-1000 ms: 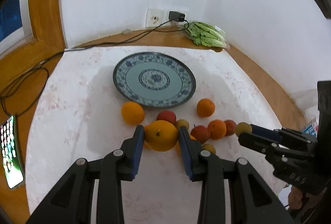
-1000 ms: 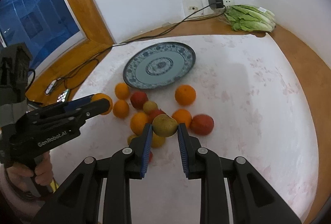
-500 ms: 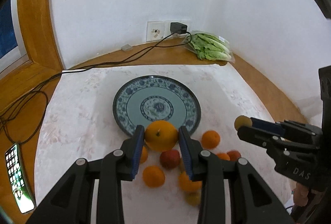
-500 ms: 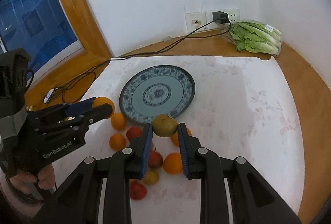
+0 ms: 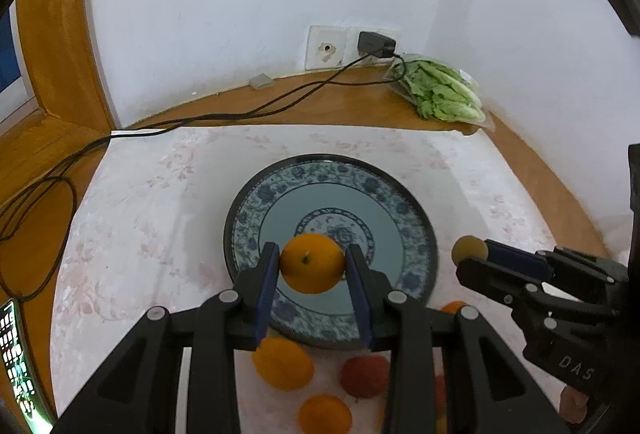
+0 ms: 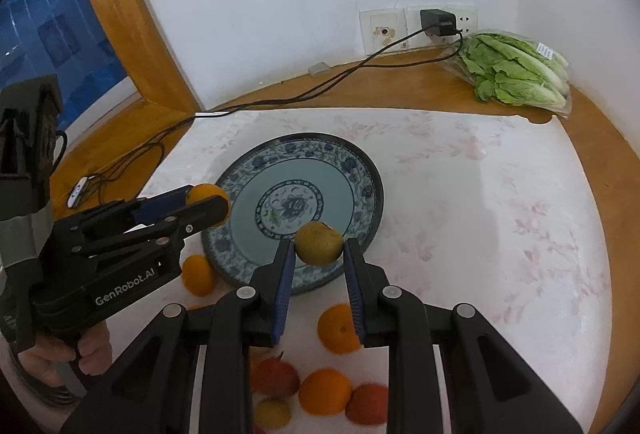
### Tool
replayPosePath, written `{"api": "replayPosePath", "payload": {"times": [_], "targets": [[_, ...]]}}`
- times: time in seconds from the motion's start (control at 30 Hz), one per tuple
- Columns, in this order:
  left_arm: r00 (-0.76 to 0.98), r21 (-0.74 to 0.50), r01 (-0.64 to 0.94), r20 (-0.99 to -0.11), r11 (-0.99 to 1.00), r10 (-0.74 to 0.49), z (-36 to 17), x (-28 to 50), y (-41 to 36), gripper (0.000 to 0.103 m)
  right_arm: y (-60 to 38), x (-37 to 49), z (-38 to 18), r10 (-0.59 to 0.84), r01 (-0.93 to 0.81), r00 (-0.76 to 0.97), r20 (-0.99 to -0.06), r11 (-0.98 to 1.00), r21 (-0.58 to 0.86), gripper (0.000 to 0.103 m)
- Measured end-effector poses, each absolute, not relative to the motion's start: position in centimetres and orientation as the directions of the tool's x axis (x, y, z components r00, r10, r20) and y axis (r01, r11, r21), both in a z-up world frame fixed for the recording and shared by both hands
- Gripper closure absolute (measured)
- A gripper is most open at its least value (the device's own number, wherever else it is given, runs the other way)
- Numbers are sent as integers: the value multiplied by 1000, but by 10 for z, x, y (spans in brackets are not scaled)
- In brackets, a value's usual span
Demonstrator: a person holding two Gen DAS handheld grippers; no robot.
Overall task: Organize fruits
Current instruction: 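Carry the orange and pear over the blue-and-white plate with both tools, then open both tools to release the orange and pear onto the plate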
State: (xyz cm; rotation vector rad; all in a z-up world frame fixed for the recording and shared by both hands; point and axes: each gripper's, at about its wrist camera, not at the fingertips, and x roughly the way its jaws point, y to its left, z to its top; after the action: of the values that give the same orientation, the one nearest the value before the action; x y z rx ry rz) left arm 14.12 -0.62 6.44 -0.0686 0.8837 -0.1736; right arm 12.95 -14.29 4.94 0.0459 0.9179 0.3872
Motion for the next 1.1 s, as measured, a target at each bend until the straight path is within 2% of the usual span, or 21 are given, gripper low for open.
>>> {"api": "replayPosePath", "payload": {"times": [0.6, 1.1], "targets": [[589, -108, 103, -794, 989, -149, 30, 178, -7, 68, -129, 174, 16, 314, -335, 529, -789, 931, 146, 77], [600, -99, 120, -785, 988, -152, 28, 181, -9, 67, -125, 182, 4, 289, -328, 528, -799, 937, 122, 77]]}}
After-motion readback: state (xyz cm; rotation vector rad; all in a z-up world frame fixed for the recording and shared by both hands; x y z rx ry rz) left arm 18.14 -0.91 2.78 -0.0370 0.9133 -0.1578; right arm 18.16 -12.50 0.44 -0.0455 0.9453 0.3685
